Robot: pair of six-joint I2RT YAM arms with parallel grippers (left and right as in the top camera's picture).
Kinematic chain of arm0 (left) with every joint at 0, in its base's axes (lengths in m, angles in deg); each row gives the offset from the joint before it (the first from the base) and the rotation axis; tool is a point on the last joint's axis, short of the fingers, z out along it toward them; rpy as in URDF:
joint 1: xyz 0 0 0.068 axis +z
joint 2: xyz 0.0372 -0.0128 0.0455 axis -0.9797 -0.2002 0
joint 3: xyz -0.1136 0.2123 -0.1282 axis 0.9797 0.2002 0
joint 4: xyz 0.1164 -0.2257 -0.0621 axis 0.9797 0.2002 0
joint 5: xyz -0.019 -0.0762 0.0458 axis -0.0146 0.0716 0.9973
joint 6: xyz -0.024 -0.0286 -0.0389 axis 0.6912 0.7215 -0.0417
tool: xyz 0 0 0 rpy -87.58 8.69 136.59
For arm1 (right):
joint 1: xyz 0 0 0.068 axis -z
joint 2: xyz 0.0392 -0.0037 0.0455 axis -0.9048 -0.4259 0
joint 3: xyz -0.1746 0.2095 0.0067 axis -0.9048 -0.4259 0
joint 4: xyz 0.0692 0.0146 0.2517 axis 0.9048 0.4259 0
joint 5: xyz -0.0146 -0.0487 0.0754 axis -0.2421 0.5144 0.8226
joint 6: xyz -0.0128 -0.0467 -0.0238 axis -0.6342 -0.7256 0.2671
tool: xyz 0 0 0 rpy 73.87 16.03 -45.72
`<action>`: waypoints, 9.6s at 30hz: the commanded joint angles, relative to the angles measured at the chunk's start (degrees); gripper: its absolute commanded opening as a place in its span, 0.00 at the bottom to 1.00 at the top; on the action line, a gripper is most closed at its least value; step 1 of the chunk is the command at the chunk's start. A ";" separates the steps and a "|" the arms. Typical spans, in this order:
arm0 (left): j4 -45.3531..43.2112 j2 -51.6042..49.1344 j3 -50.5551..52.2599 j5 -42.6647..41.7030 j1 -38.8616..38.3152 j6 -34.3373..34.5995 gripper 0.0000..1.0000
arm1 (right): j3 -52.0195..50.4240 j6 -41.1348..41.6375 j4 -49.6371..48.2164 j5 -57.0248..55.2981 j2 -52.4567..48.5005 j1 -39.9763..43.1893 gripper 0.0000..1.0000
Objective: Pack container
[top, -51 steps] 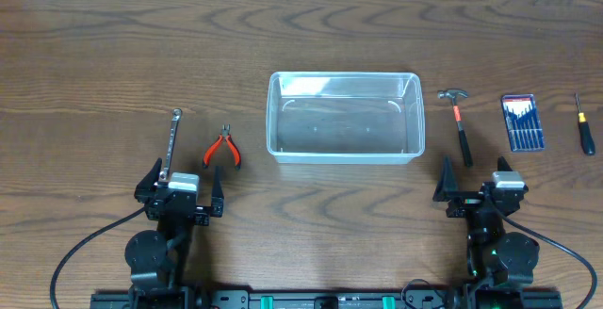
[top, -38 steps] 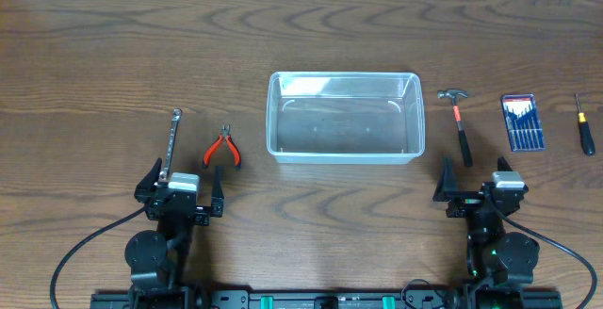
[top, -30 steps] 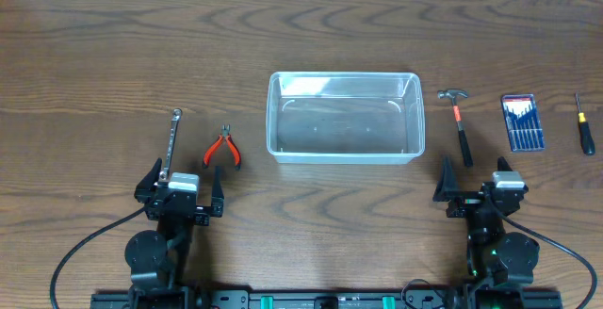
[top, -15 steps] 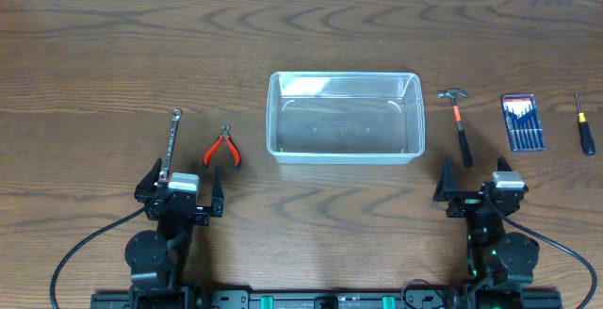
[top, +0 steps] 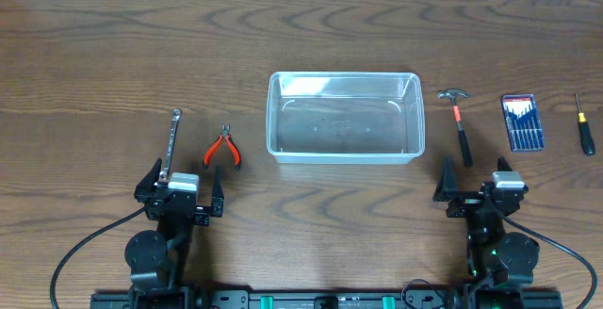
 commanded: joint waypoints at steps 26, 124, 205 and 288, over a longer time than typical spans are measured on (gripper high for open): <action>0.39 0.35 1.68 0.28 0.24 -0.52 0.98 | -0.13 -0.66 0.33 -0.57 0.39 -0.55 0.99; 0.39 0.35 1.68 0.28 0.24 -0.52 0.98 | 124.19 -37.33 68.30 4.15 -128.17 36.68 0.99; 0.39 0.35 1.68 0.28 0.24 -0.52 0.98 | 128.76 -42.75 66.47 -4.87 -143.56 35.04 0.99; 0.39 0.35 1.68 0.28 0.24 -0.52 0.98 | 132.67 -38.97 68.81 -4.72 -148.47 37.07 0.35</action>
